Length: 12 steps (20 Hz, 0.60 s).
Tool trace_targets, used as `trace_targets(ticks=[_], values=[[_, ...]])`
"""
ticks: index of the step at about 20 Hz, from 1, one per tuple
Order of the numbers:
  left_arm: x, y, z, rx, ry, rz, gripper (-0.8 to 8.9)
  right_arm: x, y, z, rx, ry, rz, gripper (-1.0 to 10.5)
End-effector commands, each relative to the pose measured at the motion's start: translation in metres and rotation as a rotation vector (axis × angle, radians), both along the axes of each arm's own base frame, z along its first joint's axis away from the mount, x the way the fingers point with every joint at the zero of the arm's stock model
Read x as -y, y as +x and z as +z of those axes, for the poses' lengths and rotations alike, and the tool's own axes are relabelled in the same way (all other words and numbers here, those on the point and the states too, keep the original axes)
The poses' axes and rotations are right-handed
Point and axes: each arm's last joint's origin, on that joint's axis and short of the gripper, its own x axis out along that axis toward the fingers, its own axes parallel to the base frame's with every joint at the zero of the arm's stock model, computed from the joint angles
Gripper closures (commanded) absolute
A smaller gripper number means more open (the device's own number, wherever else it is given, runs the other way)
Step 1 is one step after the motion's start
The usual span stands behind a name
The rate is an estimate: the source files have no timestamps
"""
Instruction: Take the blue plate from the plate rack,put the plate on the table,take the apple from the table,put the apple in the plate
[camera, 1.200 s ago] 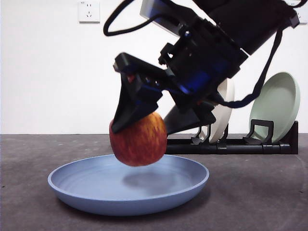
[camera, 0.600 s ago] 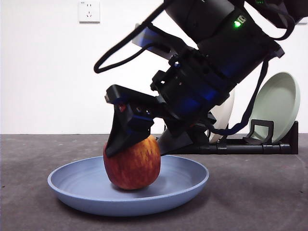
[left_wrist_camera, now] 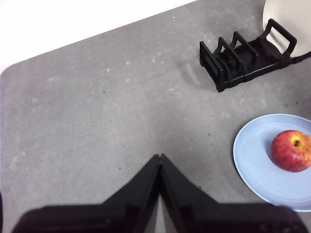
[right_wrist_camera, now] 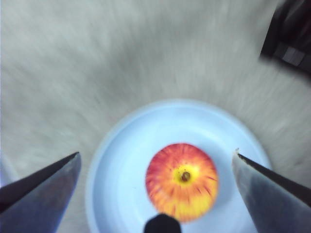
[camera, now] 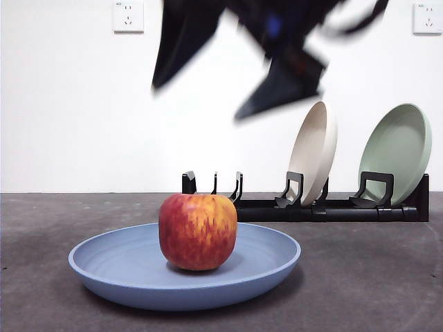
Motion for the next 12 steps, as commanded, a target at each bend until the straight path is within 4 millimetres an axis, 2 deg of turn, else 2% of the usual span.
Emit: trace_targets(ticks=[1,2,3,4,7,8,12], values=[[0.002,0.002,-0.001,-0.001,0.039,-0.014,8.17,0.019,-0.015,0.036,0.017,0.01,-0.015,2.9],[0.002,0.003,-0.001,-0.003,0.041,-0.014,8.17,0.03,-0.023,0.051,0.029,0.014,-0.02,3.0],[0.003,0.003,-0.001,-0.005,0.042,-0.014,8.17,0.042,-0.031,0.067,0.048,0.02,-0.035,3.5],[0.003,0.004,-0.002,-0.008,0.045,-0.014,8.17,0.054,-0.039,0.081,0.073,0.02,-0.054,4.5],[0.008,0.009,-0.003,-0.024,0.059,-0.014,8.17,0.09,-0.061,0.116,0.158,-0.015,-0.159,9.8],[0.011,0.012,-0.004,-0.032,0.067,-0.014,8.17,0.1,-0.066,0.124,0.19,-0.038,-0.218,9.4],[0.025,0.027,-0.008,-0.079,0.11,-0.016,8.17,0.125,-0.076,0.146,0.303,-0.16,-0.45,9.4]])
